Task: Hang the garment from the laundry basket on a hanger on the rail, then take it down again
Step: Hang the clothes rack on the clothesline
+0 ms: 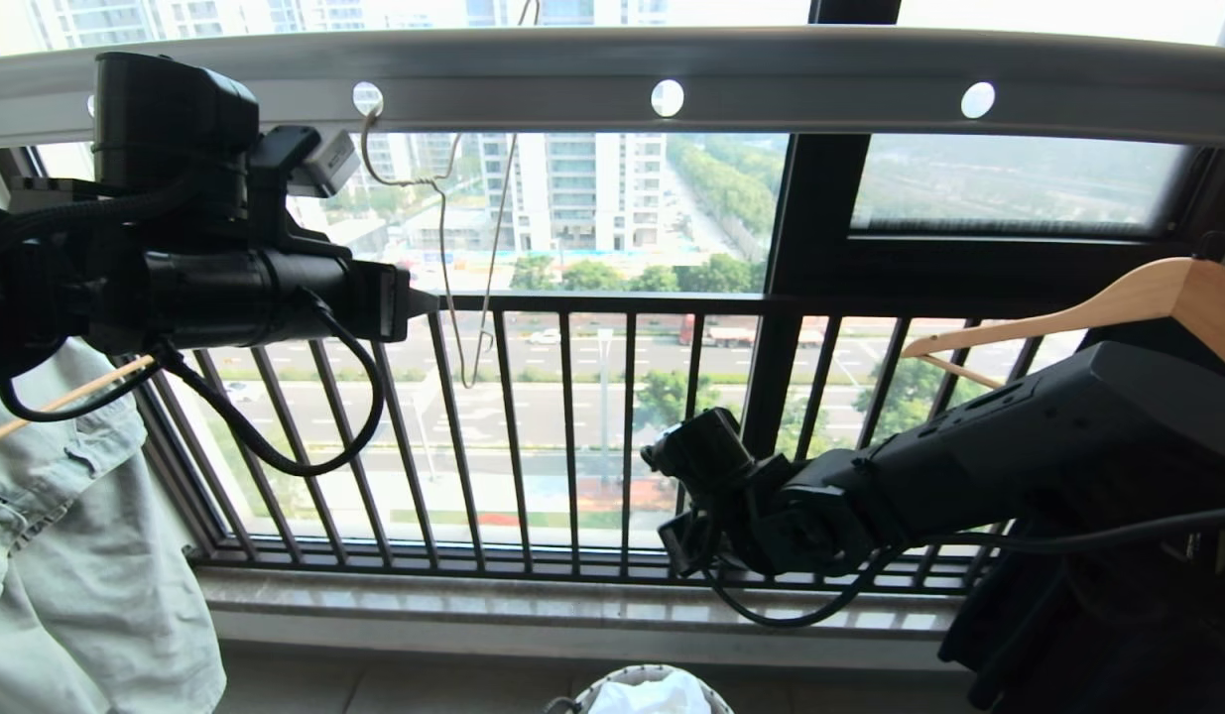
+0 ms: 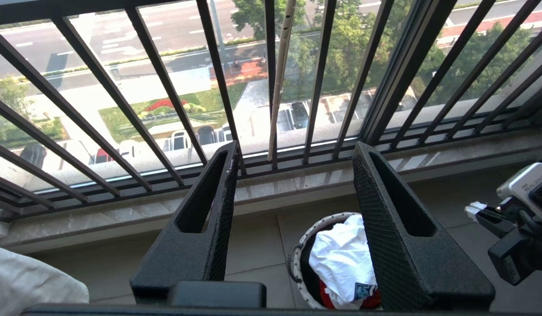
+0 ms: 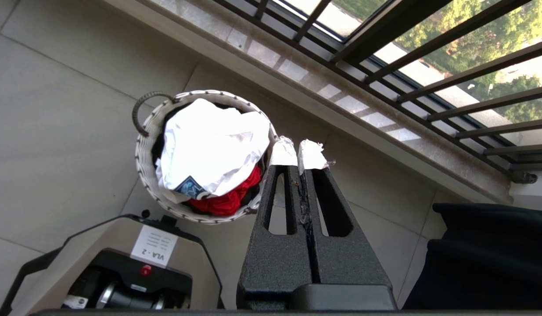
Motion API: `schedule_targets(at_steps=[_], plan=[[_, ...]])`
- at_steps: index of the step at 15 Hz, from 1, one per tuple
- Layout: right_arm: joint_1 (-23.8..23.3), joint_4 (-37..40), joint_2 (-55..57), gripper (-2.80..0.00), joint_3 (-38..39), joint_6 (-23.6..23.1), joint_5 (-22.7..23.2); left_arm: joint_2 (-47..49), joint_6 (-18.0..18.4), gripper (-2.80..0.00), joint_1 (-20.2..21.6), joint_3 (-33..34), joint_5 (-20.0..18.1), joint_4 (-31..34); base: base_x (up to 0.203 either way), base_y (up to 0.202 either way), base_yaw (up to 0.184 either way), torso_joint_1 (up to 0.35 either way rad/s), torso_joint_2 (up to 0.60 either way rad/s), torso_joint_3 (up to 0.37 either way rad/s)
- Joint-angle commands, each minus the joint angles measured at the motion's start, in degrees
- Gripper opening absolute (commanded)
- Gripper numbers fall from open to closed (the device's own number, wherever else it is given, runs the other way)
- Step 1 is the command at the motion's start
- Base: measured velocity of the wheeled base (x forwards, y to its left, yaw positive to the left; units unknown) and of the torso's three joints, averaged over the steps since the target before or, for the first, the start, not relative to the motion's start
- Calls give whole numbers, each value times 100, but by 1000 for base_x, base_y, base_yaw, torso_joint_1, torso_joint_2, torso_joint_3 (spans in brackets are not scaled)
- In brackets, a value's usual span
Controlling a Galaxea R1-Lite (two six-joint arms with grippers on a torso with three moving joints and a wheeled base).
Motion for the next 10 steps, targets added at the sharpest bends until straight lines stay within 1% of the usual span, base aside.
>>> schedule_targets(at_steps=[1, 3, 5, 8, 10], plan=[[-7, -2, -48, -280, 3, 2, -14, -221, -6, 0, 4, -19, 5, 102, 0, 0, 0, 0, 0, 0], [-7, -2, -80, -280, 20, 2, -12, -488, -6, 0, 4, 21, 7, 205, 0, 0, 0, 0, 0, 0], [2, -2, -80, -280, 55, 2, -20, -875, -16, 0, 4, 104, 9, 588, 0, 0, 0, 0, 0, 0], [2, -6, -103, -280, 77, 2, -20, -1434, -24, 0, 3, 407, 13, 803, 0, 0, 0, 0, 0, 0], [2, -2, -125, -280, 90, 2, -20, -1627, -30, 0, 4, 610, 10, 981, 0, 0, 0, 0, 0, 0]])
